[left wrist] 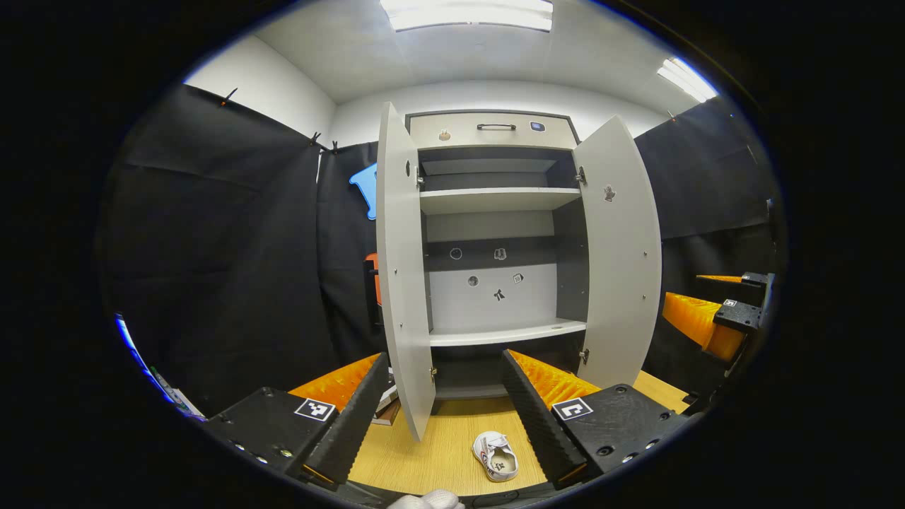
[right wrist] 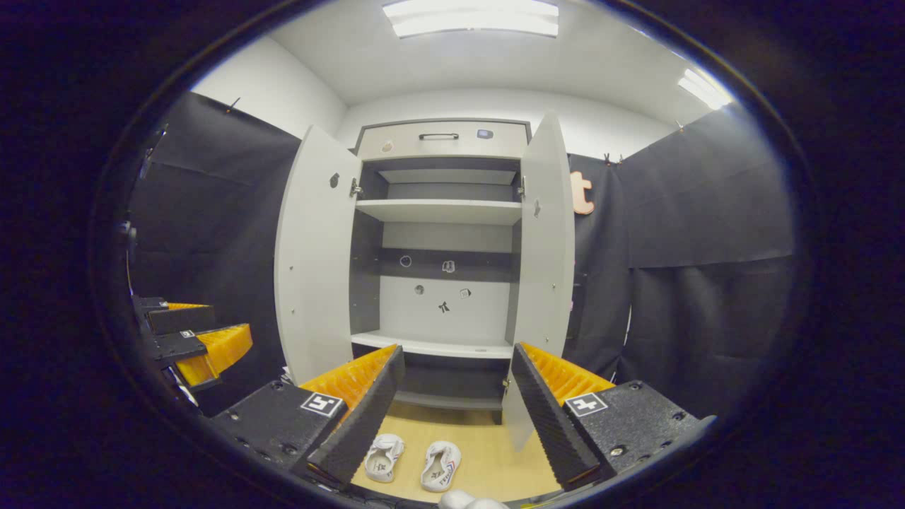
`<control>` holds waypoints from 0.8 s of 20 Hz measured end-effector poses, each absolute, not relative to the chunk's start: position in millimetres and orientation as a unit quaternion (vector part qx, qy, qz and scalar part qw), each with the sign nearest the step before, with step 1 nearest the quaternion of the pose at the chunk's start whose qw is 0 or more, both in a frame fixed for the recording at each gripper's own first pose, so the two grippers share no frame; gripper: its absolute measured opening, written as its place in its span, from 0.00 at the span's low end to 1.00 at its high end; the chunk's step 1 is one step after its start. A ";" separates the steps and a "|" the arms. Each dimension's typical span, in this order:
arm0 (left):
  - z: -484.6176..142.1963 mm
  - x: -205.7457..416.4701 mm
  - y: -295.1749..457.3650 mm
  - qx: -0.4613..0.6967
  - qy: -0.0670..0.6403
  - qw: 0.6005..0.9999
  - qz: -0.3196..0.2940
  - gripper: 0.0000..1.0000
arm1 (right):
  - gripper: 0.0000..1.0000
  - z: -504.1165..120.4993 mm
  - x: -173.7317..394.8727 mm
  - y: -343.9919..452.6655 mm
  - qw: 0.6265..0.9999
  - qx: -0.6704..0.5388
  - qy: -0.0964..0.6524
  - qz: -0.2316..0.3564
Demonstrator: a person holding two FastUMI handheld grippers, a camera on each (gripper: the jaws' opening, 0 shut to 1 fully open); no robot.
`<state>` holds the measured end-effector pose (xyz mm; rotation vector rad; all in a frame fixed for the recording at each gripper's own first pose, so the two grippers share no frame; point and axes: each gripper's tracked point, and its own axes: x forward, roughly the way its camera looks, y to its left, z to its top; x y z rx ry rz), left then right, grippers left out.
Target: Grab one shoe with the right hand and put it into the shoe cabinet, grab the other shoe with the left hand and put it into the shoe cabinet; then close the right door with the right hand and the left door with the left hand.
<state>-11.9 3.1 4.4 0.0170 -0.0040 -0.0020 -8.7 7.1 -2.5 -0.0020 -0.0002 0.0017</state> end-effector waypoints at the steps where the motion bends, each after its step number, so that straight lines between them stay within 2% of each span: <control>1: 4.7 -14.0 4.4 0.009 -0.003 1.000 0.001 0.95 | 0.99 -5.0 -8.7 8.1 1.000 -0.002 0.003 0.001; 5: 1.6 -17.5 10.5 0.010 -0.001 1.000 0.006 0.95 | 0.99 -44.1 -2.2 15.8 0.999 -0.008 0.036 0.012; 11: -4.3 -25.7 21.3 0.021 0.006 1.000 0.019 0.95 | 0.98 -180.7 9.3 36.7 0.984 0.005 0.174 0.044; 12: -5.2 -26.6 23.5 0.024 0.008 0.999 0.022 0.95 | 0.91 -207.8 11.3 41.8 0.978 0.016 0.203 0.050; 13: -6.9 -28.4 26.4 0.026 0.011 0.999 0.024 0.95 | 0.94 -233.8 12.7 48.4 0.970 0.026 0.233 0.057; 16: -12.9 -32.3 33.2 0.031 0.019 0.999 0.036 0.96 | 0.83 -305.9 18.9 66.7 0.948 0.058 0.307 0.067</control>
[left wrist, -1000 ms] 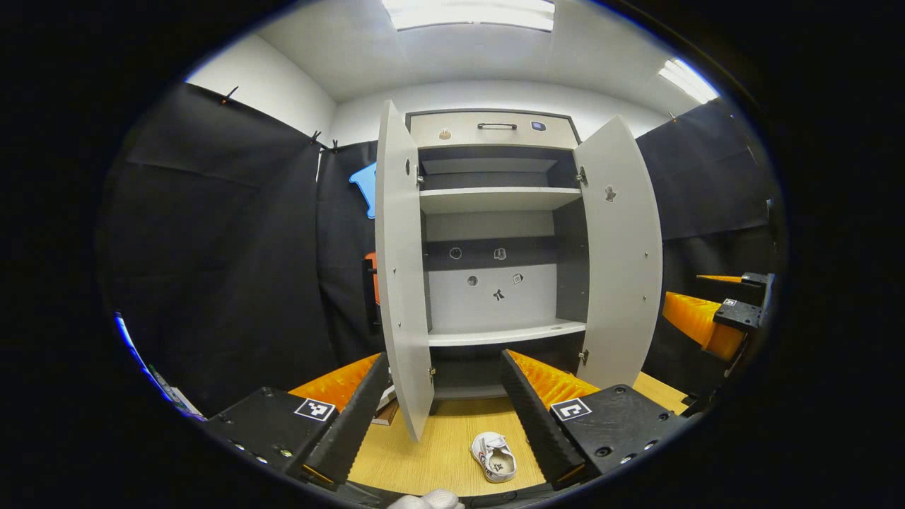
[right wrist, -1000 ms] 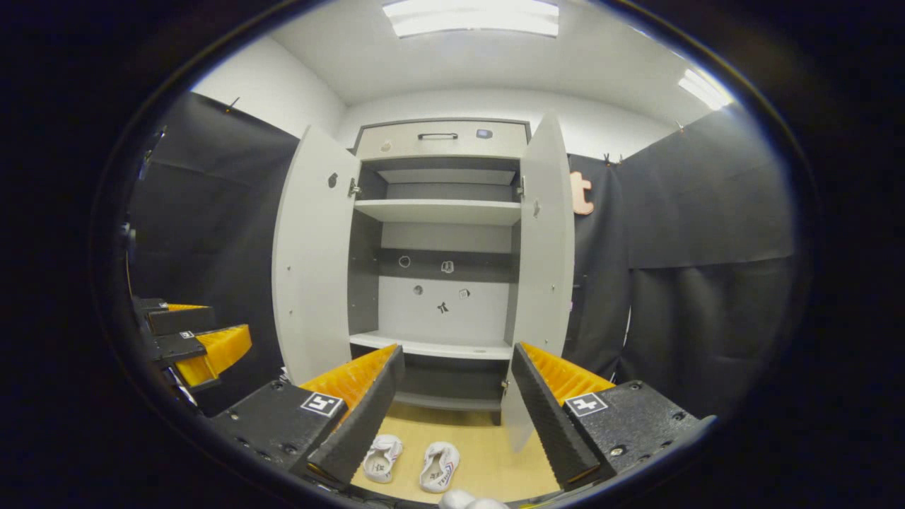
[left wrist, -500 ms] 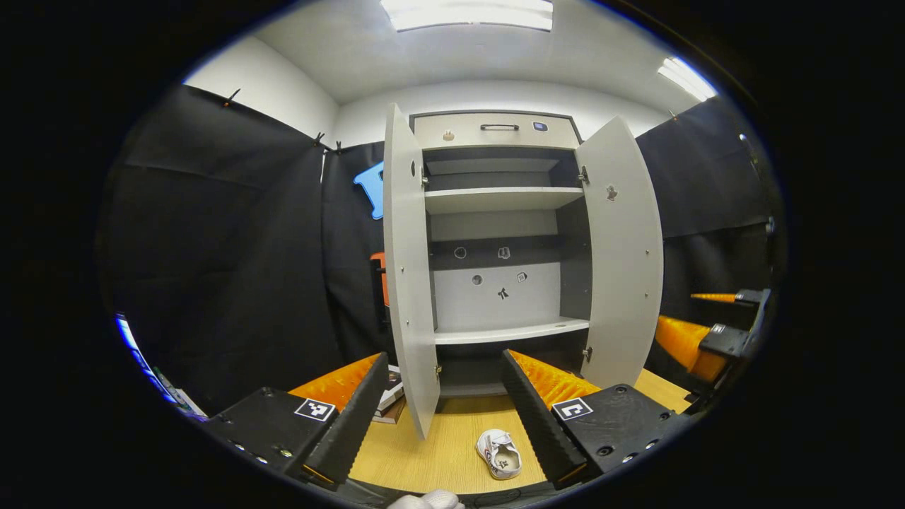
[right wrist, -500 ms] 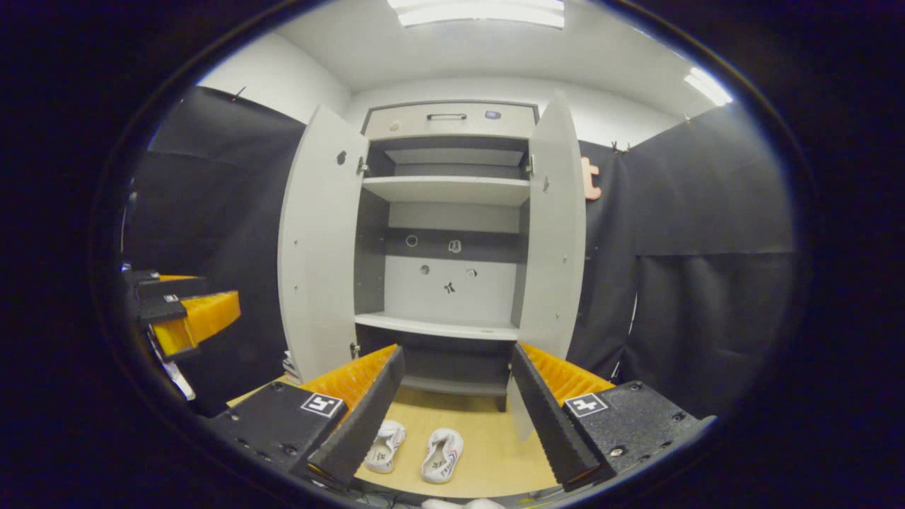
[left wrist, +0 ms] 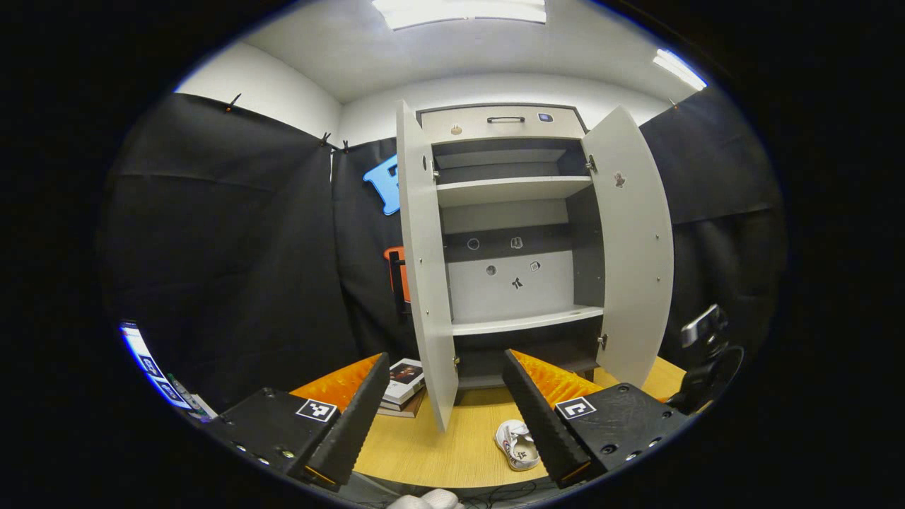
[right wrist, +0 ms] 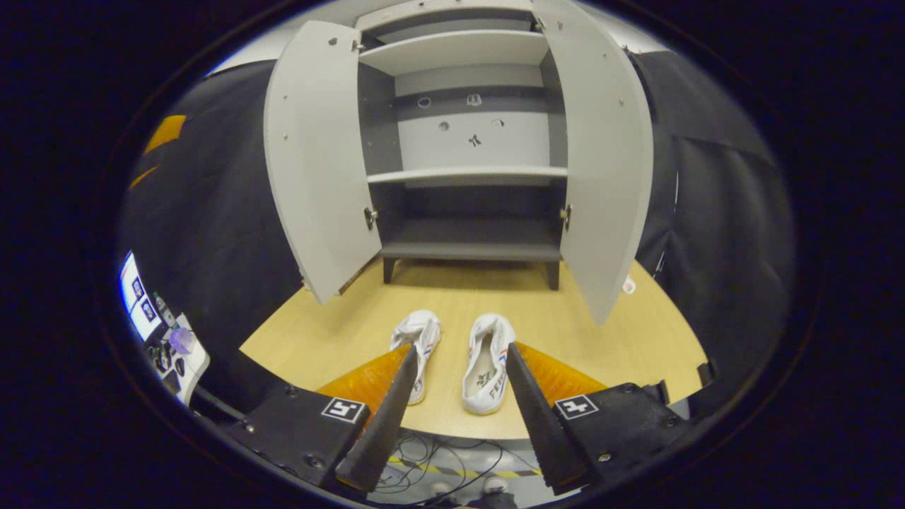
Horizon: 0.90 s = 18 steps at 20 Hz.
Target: Grab one shoe with the right hand and put it into the shoe cabinet, grab the other shoe with the left hand and put it into the shoe cabinet; then close the right door with the right hand and the left door with the left hand.
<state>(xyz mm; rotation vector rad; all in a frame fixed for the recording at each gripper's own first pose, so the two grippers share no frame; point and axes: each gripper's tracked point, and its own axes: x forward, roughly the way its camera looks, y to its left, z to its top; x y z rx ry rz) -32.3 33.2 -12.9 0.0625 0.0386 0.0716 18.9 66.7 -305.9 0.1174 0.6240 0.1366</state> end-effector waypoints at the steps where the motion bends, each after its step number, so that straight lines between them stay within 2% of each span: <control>1: -14.0 -33.7 35.7 0.031 0.022 0.999 0.039 0.96 | 0.82 -325.0 22.7 71.8 0.942 0.063 0.323 0.068; 5: -16.5 -32.1 40.7 0.030 0.028 0.998 0.050 0.96 | 0.81 -388.3 45.1 82.2 0.924 0.073 0.371 0.060; 6: -18.3 -31.8 42.1 0.030 0.029 0.998 0.053 0.96 | 0.72 -400.8 53.3 81.0 0.922 0.067 0.379 0.053; 7: -20.2 -31.0 43.9 0.031 0.031 0.998 0.055 0.96 | 0.78 -412.0 62.2 79.5 0.921 0.060 0.382 0.045; 9: -20.8 -30.1 47.5 0.032 0.033 0.997 0.061 0.96 | 0.76 -434.3 78.0 77.4 0.915 0.054 0.398 0.035; 10: -21.2 -28.3 47.3 0.031 0.033 0.997 0.061 0.96 | 0.66 -442.6 84.2 75.4 0.912 0.053 0.406 0.029; 11: -21.4 -25.5 48.0 0.030 0.034 0.997 0.062 0.96 | 0.66 -448.3 91.2 76.7 0.910 0.060 0.410 0.028; 12: -23.5 -21.9 49.8 0.029 0.034 0.997 0.063 0.96 | 0.73 -453.8 99.2 78.0 0.908 0.065 0.412 0.026; 13: -25.0 -18.9 50.7 0.028 0.036 0.997 0.065 0.96 | 0.73 -456.4 107.5 77.0 0.909 0.062 0.412 0.022; 14: -26.7 -16.4 51.2 0.026 0.039 0.997 0.067 0.96 | 0.65 -461.6 116.4 77.3 0.908 0.061 0.415 0.022; 15: -28.6 -13.2 50.9 0.024 0.042 0.997 0.067 0.96 | 0.70 -462.7 124.4 79.1 0.907 0.062 0.415 0.023; 18: -29.1 -6.0 50.9 0.025 0.044 0.996 0.072 0.96 | 0.65 -471.2 150.0 78.7 0.909 0.066 0.412 0.018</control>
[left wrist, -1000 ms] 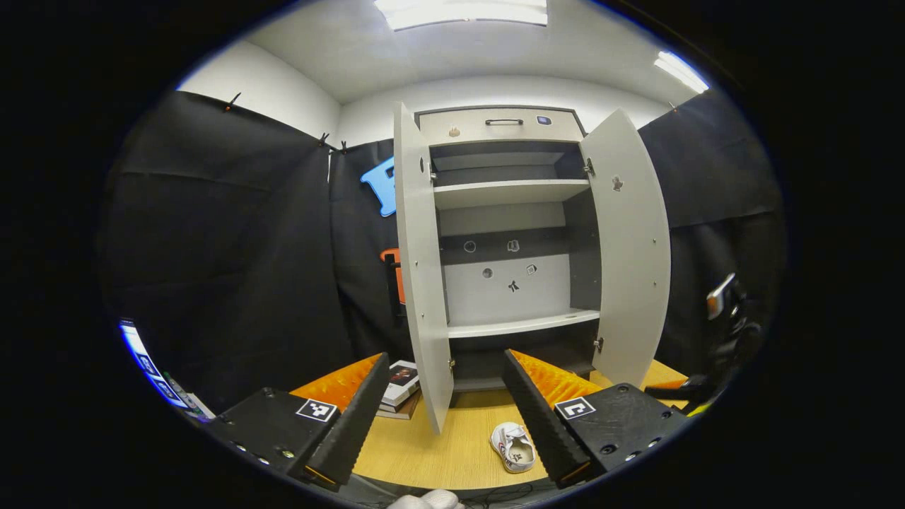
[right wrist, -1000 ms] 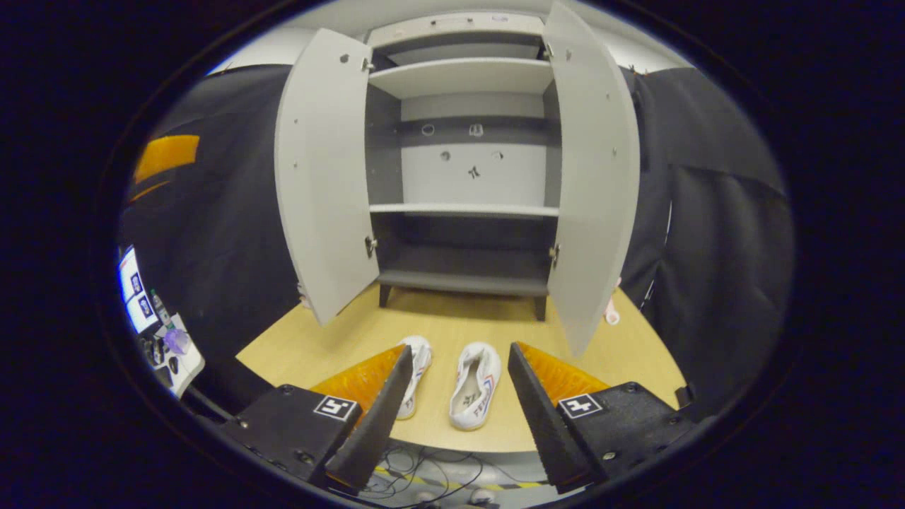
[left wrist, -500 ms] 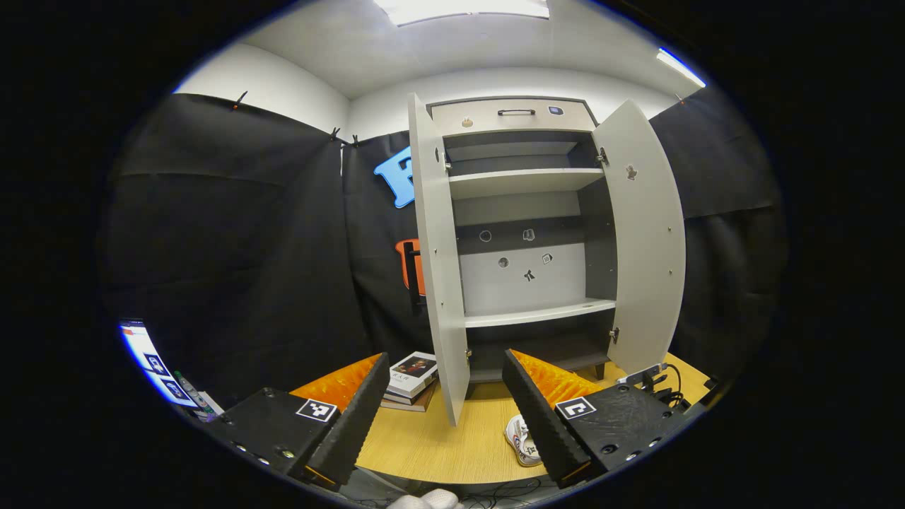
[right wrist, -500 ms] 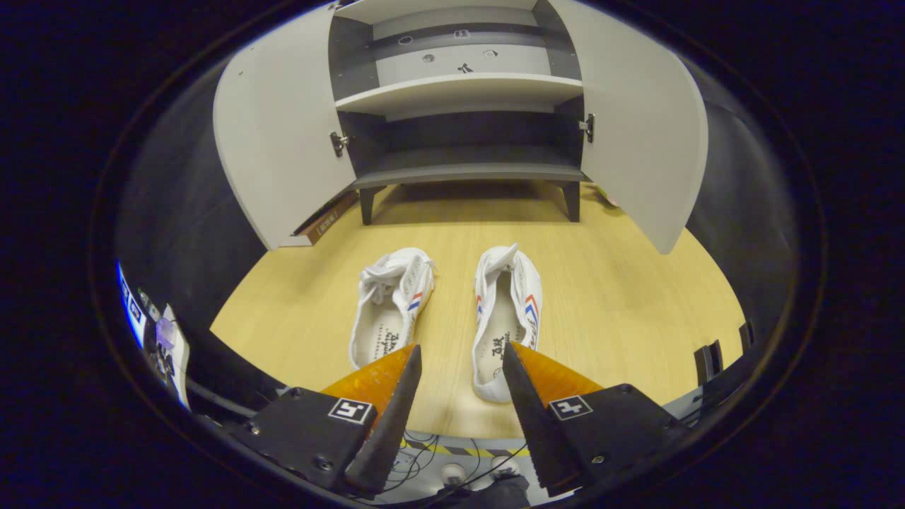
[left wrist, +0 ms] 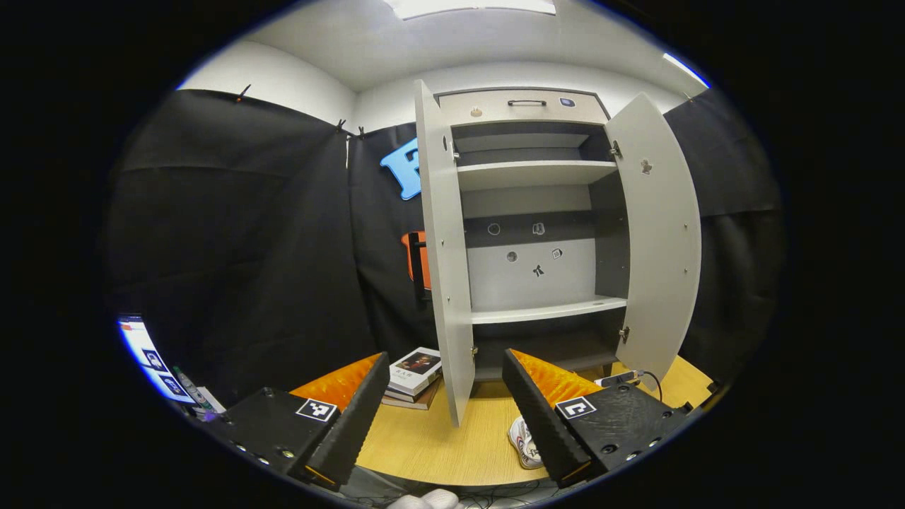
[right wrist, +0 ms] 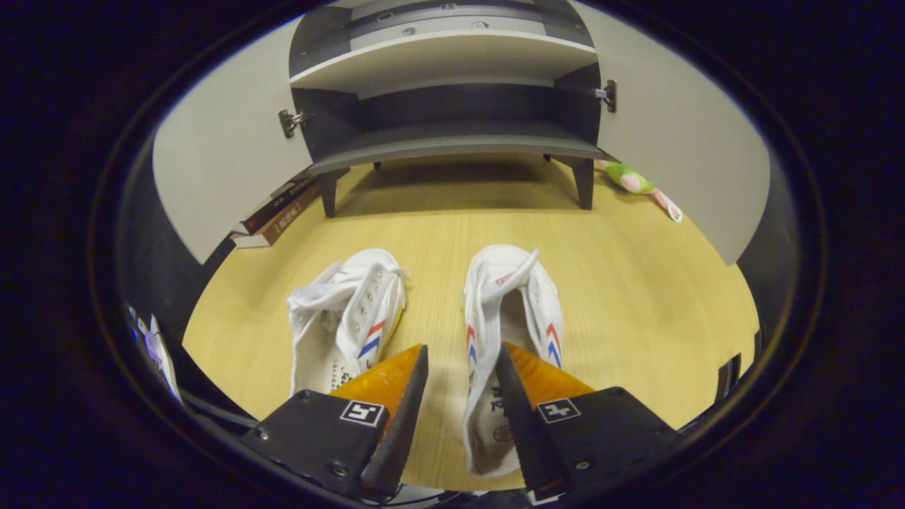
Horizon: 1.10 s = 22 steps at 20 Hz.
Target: Grab one shoe with the right hand and put it into the shoe cabinet, grab the other shoe with the left hand and put it into the shoe cabinet; then close the right door with the right hand and the left door with the left hand.
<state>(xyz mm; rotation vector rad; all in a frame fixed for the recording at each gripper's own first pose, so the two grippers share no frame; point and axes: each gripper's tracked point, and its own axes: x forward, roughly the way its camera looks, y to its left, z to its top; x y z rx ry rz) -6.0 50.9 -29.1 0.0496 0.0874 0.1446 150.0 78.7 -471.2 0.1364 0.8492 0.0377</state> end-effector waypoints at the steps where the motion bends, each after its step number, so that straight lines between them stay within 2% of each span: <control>1: -30.9 -4.1 51.1 0.026 0.046 0.996 0.075 0.96 | 0.64 -475.5 156.5 78.1 0.908 0.067 0.413 0.019; 2: -32.9 -2.2 49.7 0.027 0.049 0.996 0.075 0.96 | 0.56 -478.5 161.2 77.8 0.908 0.070 0.413 0.019; 4: -34.4 2.1 47.1 0.028 0.053 0.995 0.076 0.96 | 0.48 -483.5 172.1 73.4 0.910 0.072 0.407 0.013; 6: -36.8 5.9 44.4 0.029 0.058 0.995 0.075 0.96 | 0.21 -486.7 177.2 73.8 0.910 0.088 0.406 0.015; 7: -37.7 8.2 43.1 0.030 0.059 0.995 0.074 0.96 | 0.29 -490.3 181.2 73.8 0.911 0.095 0.402 0.012; 9: -39.1 11.5 40.2 0.030 0.063 0.995 0.072 0.96 | 0.22 -491.3 179.1 74.9 0.911 0.099 0.400 0.012; 10: -39.1 13.3 38.8 0.029 0.064 0.995 0.072 0.96 | 0.13 -492.6 179.8 75.8 0.910 0.097 0.402 0.015; 12: -39.2 15.8 35.7 0.029 0.062 0.995 0.069 0.96 | 0.08 -489.8 179.0 72.9 0.907 0.101 0.407 0.017; 22: -41.7 22.8 27.7 0.020 0.054 0.998 0.036 0.96 | 0.06 -423.6 164.1 56.9 0.925 0.082 0.370 0.030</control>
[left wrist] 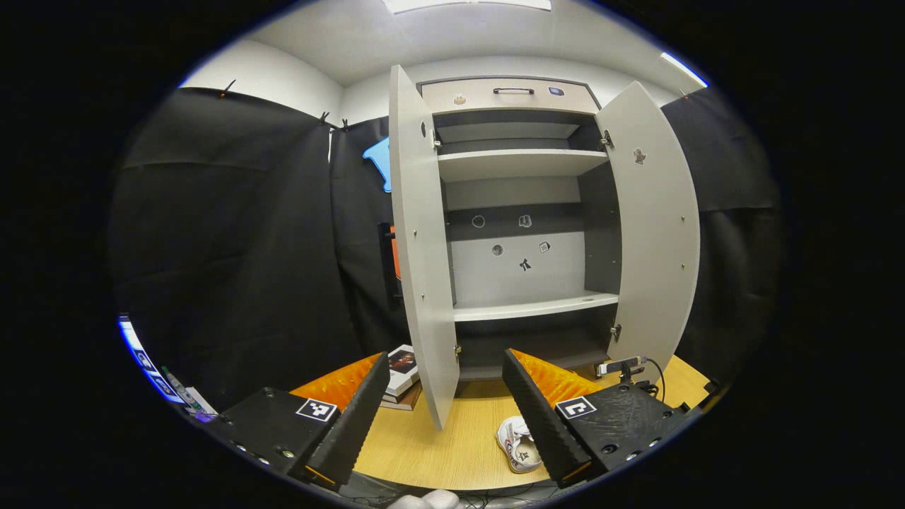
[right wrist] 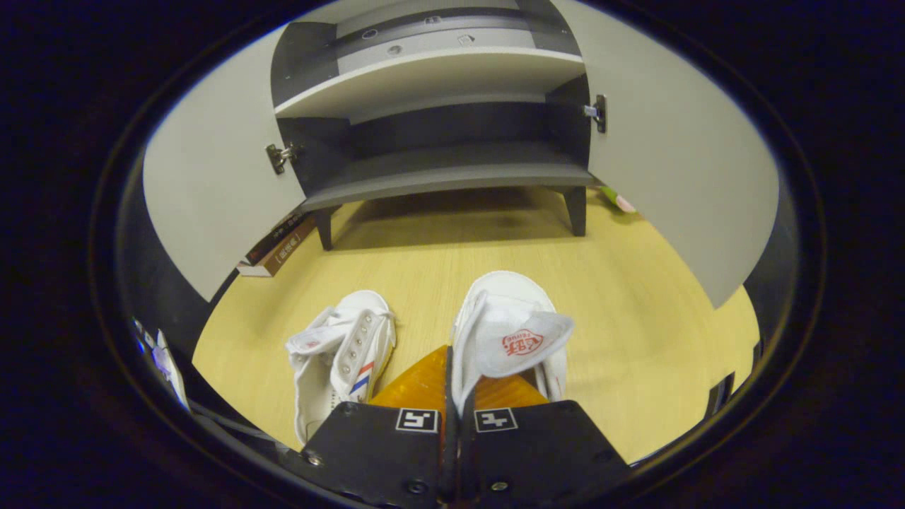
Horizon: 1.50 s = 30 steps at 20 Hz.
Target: Grab one shoe with the right hand and put it into the shoe cabinet, grab the other shoe with the left hand and put it into the shoe cabinet; then close the right door with the right hand and the left door with the left hand.
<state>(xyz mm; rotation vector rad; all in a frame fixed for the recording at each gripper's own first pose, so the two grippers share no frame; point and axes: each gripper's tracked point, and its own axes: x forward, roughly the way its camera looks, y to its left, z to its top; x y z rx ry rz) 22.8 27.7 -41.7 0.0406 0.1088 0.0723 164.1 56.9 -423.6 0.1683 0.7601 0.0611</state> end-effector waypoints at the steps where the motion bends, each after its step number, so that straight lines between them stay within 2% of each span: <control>1: -43.2 23.1 27.6 0.021 0.055 0.998 0.033 0.96 | 0.06 -410.9 161.0 56.6 0.926 0.085 0.365 0.031; 6: -50.7 18.8 29.1 0.016 0.052 0.998 0.010 0.97 | 0.06 -322.1 155.8 48.9 0.946 0.077 0.313 0.033; 12: -56.8 17.1 30.2 0.005 0.047 0.999 -0.007 0.96 | 0.05 -186.2 178.7 37.9 0.973 0.056 0.223 0.034; 19: -53.9 25.1 30.9 -0.001 0.049 0.999 0.021 0.96 | 0.05 -65.9 259.7 43.2 0.990 0.028 0.129 0.051; 25: -40.8 40.0 36.4 -0.003 0.042 0.996 0.077 0.96 | 0.05 -23.9 361.1 50.9 0.992 0.022 0.103 0.068; 30: -34.7 50.9 40.1 -0.014 0.041 0.992 0.122 0.96 | 0.06 -33.6 445.8 49.6 0.990 0.020 0.123 0.064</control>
